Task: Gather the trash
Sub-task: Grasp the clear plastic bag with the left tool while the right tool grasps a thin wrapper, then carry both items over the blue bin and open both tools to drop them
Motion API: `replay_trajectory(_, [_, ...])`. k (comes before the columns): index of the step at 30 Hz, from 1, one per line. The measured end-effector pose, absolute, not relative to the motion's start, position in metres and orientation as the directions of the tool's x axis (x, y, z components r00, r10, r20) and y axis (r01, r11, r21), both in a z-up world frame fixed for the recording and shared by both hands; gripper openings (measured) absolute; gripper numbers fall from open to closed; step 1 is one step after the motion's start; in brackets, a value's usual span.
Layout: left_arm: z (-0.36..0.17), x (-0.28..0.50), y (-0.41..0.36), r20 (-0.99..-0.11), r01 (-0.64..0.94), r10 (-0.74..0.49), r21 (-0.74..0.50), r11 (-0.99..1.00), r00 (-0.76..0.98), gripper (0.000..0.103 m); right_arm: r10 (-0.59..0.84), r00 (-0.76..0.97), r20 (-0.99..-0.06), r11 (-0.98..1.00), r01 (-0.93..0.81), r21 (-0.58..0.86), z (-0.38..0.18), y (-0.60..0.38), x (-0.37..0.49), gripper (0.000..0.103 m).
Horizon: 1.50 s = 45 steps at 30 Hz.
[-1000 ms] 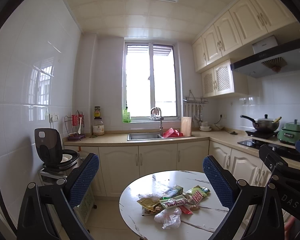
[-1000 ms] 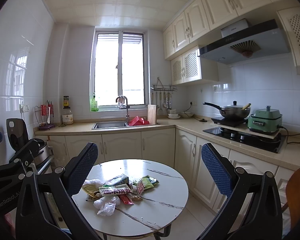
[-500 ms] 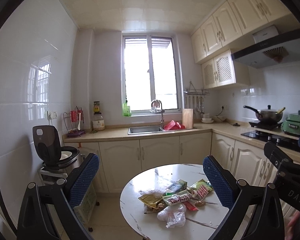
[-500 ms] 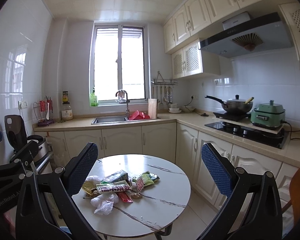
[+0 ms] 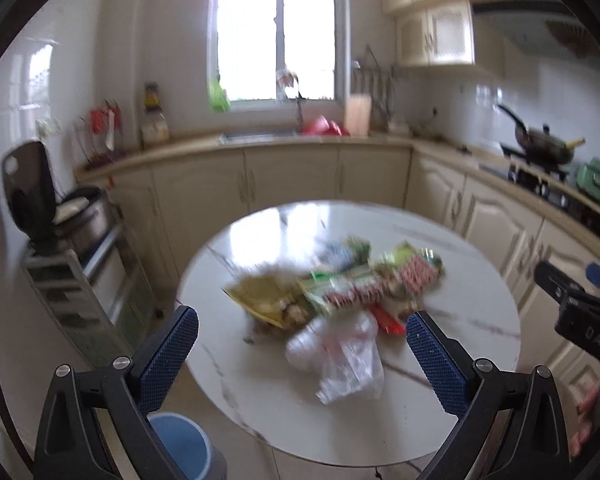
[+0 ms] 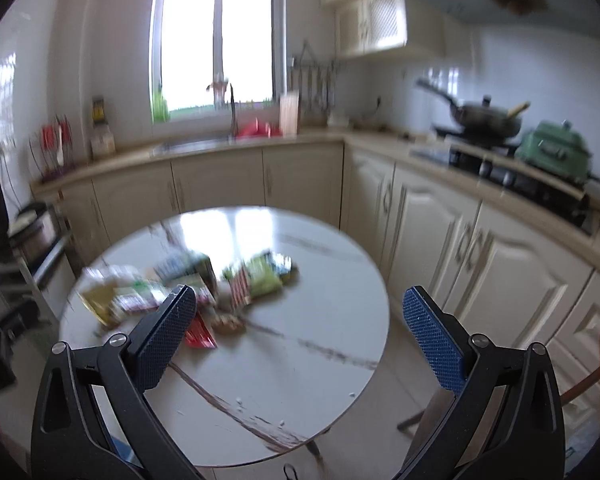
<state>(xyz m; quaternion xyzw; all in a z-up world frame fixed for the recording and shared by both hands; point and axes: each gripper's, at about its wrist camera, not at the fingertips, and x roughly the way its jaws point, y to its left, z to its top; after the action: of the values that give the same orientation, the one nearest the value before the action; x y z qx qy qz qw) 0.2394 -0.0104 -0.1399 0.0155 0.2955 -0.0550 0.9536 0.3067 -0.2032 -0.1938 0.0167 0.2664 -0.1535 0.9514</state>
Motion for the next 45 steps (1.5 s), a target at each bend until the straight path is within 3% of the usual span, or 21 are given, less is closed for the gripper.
replay_trajectory(3, [-0.167,0.275,-0.029,-0.634,0.133,-0.087,0.024,0.991,0.768,0.102,-0.271,0.779,-0.566,0.956,0.286,-0.064,-0.224,-0.213,0.329,0.103])
replay_trajectory(10, [-0.205,0.345,-0.049,-0.668,0.112,0.000,0.125,0.986,0.744,0.098,-0.222,0.724,-0.653,0.967,0.248,-0.054,-0.267,-0.232,0.375,0.103])
replay_trajectory(19, [-0.226,0.381,-0.052,-0.655,0.151,-0.047,0.104,0.983,0.754,0.076,-0.055,0.678,-0.733,0.982,0.168,0.082,-0.296,-0.239,0.447,0.099])
replay_trajectory(20, [-0.228,0.382,-0.050,-0.651,0.163,-0.064,0.094,0.982,0.757,0.075,-0.027,0.677,-0.736,0.983,0.151,0.103,-0.300,-0.239,0.454,0.095])
replay_trajectory(22, [-0.231,0.370,-0.042,-0.646,0.186,-0.101,0.064,0.981,0.757,0.072,0.037,0.661,-0.749,0.979,0.126,0.159,-0.309,-0.241,0.467,0.072])
replay_trajectory(23, [-0.232,0.366,-0.039,-0.643,0.197,-0.121,0.048,0.979,0.757,0.071,0.087,0.645,-0.759,0.972,0.112,0.206,-0.315,-0.243,0.473,0.068])
replay_trajectory(26, [-0.230,0.355,-0.022,-0.643,0.229,-0.180,-0.007,0.973,0.745,0.069,0.181,0.637,-0.749,0.952,0.076,0.296,-0.325,-0.247,0.482,0.041])
replay_trajectory(27, [-0.229,0.351,-0.018,-0.640,0.241,-0.208,-0.036,0.970,0.740,0.068,0.197,0.641,-0.742,0.949,0.067,0.309,-0.325,-0.248,0.481,0.014])
replay_trajectory(28, [-0.229,0.349,-0.013,-0.640,0.255,-0.239,-0.068,0.964,0.731,0.068,0.205,0.648,-0.734,0.947,0.058,0.316,-0.325,-0.249,0.480,0.005])
replay_trajectory(39, [-0.217,0.313,0.023,-0.565,0.306,-0.363,-0.198,0.931,0.741,0.067,0.079,0.775,-0.627,0.975,0.070,0.211,-0.274,-0.233,0.420,0.004])
replay_trajectory(45, [-0.185,0.279,0.071,-0.499,0.278,-0.354,-0.223,0.934,0.791,0.067,0.143,0.797,-0.586,0.978,-0.022,0.209,-0.242,-0.185,0.399,0.005])
